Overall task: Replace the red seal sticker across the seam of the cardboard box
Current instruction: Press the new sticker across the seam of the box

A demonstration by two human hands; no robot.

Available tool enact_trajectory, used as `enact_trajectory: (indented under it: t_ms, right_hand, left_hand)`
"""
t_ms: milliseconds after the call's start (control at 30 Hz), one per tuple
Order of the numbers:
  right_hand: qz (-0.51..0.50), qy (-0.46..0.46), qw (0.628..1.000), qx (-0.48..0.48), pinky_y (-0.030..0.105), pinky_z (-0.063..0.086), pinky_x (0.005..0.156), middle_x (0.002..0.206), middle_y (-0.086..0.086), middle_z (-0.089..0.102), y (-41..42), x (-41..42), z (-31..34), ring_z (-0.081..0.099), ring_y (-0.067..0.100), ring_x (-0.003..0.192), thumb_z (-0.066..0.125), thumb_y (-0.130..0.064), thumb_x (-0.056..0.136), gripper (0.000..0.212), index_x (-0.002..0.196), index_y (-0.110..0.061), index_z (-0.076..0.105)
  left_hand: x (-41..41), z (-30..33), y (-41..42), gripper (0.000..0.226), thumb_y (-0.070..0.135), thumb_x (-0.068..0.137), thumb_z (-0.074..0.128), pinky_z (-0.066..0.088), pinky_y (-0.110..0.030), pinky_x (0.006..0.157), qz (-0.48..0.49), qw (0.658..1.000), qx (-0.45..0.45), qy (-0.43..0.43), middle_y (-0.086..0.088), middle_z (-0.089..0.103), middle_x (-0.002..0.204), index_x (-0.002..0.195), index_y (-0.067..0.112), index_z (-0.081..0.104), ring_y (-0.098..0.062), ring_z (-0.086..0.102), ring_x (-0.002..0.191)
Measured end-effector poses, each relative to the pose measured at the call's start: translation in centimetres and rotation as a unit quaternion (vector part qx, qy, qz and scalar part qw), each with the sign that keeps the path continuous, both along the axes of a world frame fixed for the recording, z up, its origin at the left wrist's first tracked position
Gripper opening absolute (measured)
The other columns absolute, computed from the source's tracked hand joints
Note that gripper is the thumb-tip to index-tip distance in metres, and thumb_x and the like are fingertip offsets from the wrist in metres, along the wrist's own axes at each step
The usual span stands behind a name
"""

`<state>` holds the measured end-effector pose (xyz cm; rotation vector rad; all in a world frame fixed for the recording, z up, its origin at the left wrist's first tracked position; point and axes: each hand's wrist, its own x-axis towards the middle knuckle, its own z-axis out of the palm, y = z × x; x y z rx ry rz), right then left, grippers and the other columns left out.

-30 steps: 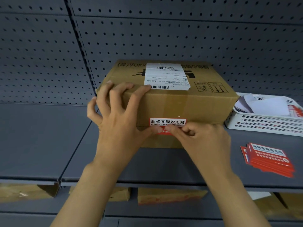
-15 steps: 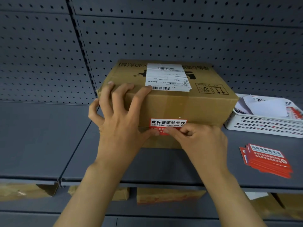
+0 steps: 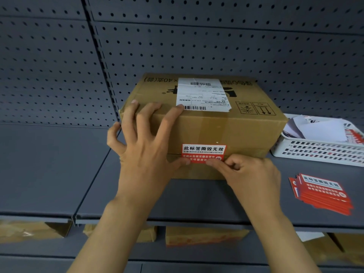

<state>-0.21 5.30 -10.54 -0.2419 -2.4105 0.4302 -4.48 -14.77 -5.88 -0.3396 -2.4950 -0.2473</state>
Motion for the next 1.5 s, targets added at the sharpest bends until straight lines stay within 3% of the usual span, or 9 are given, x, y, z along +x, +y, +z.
enact_trajectory:
  t_ms: [133, 333, 533, 700, 867, 1000, 1167, 1400, 1500]
  right_hand:
    - [0.004, 0.008, 1.000, -0.004, 0.033, 0.049, 0.045, 0.041, -0.003, 0.060, 1.5, 0.9, 0.1, 0.056, 0.021, 0.040, 0.054, -0.080, 0.075, 0.066, 0.052, -0.020, 0.068]
    - [0.024, -0.002, 1.000, 0.018, 0.028, 0.041, 0.041, 0.042, -0.004, 0.059, -0.3, 0.2, -0.2, 0.054, 0.018, 0.039, 0.058, -0.077, 0.072, 0.063, 0.051, -0.018, 0.065]
    - [0.001, 0.008, 1.000, -0.024, 0.034, 0.049, 0.046, 0.042, -0.002, 0.060, 2.7, 1.1, -0.4, 0.058, 0.021, 0.042, 0.042, -0.089, 0.074, 0.077, 0.051, -0.020, 0.066]
    - [0.067, 0.024, 0.997, -0.020, 0.032, 0.042, 0.042, 0.039, -0.002, 0.055, -0.3, 0.6, 1.5, 0.052, 0.019, 0.038, 0.055, -0.082, 0.075, 0.071, 0.049, -0.016, 0.063]
    - [0.032, 0.023, 0.999, 0.006, 0.030, 0.042, 0.044, 0.041, -0.002, 0.057, -1.5, -0.9, 2.8, 0.053, 0.019, 0.040, 0.057, -0.078, 0.076, 0.065, 0.055, -0.018, 0.067]
    - [-0.003, 0.024, 0.999, -0.031, 0.035, 0.051, 0.051, 0.043, -0.002, 0.062, 1.2, 0.3, 2.7, 0.060, 0.022, 0.043, 0.051, -0.084, 0.075, 0.070, 0.055, -0.019, 0.069]
    - [0.028, 0.049, 0.998, -0.020, 0.033, 0.048, 0.044, 0.041, -0.002, 0.059, -1.0, -0.3, 2.7, 0.056, 0.019, 0.039, 0.059, -0.076, 0.079, 0.063, 0.054, -0.018, 0.069]
    - [0.004, 0.038, 0.997, -0.071, 0.034, 0.051, 0.049, 0.041, -0.002, 0.061, 0.6, 0.5, 3.0, 0.060, 0.018, 0.041, 0.052, -0.082, 0.077, 0.069, 0.054, -0.020, 0.068]
    - [0.022, 0.045, 0.998, -0.049, 0.032, 0.046, 0.044, 0.038, -0.001, 0.056, -1.5, -0.1, 2.6, 0.054, 0.018, 0.038, 0.056, -0.077, 0.081, 0.068, 0.050, -0.017, 0.063]
  left_hand:
    - [0.0, 0.2, -0.7, 0.114, 0.062, 0.049, 0.087, 0.021, -0.062, 0.107, -0.006, 1.000, -0.021, -0.002, -0.008, 0.037, 0.148, 0.146, 0.040, 0.033, -0.036, 0.023, 0.146]
    - [0.3, 0.0, 0.5, 0.113, 0.075, 0.048, 0.080, 0.019, -0.058, 0.108, 0.003, 1.000, 0.002, 0.000, -0.009, 0.036, 0.148, 0.144, 0.037, 0.035, -0.036, 0.019, 0.147]
    - [0.2, 0.3, -0.9, 0.113, 0.064, 0.049, 0.086, 0.022, -0.063, 0.107, -0.010, 1.000, -0.027, 0.005, -0.009, 0.038, 0.146, 0.146, 0.038, 0.035, -0.037, 0.025, 0.144]
    - [0.5, 1.1, 0.2, 0.094, 0.083, 0.063, 0.064, 0.020, -0.062, 0.109, -0.014, 1.000, 0.016, -0.015, -0.007, 0.040, 0.144, 0.143, 0.039, 0.040, -0.037, 0.026, 0.143]
    - [0.2, 1.5, -0.1, 0.073, 0.071, 0.076, 0.065, 0.021, -0.060, 0.107, -0.008, 1.000, 0.012, 0.010, -0.002, 0.044, 0.139, 0.140, 0.041, 0.044, -0.033, 0.032, 0.135]
    - [0.1, 1.7, -1.4, 0.068, 0.060, 0.080, 0.070, 0.019, -0.061, 0.108, -0.029, 0.999, 0.009, 0.025, 0.000, 0.046, 0.138, 0.140, 0.043, 0.045, -0.031, 0.034, 0.133]
    - [0.4, 1.5, 0.4, 0.073, 0.077, 0.074, 0.061, 0.018, -0.058, 0.108, -0.011, 0.998, 0.056, 0.000, -0.001, 0.045, 0.138, 0.136, 0.041, 0.047, -0.031, 0.032, 0.135]
    - [-0.1, 1.4, -0.7, 0.063, 0.066, 0.079, 0.066, 0.019, -0.058, 0.108, -0.026, 0.998, 0.051, 0.024, 0.003, 0.046, 0.138, 0.135, 0.044, 0.049, -0.029, 0.033, 0.134]
    - [0.4, 1.4, 0.6, 0.070, 0.075, 0.074, 0.063, 0.018, -0.057, 0.108, -0.016, 0.996, 0.085, 0.001, 0.001, 0.043, 0.138, 0.134, 0.042, 0.049, -0.030, 0.030, 0.137]
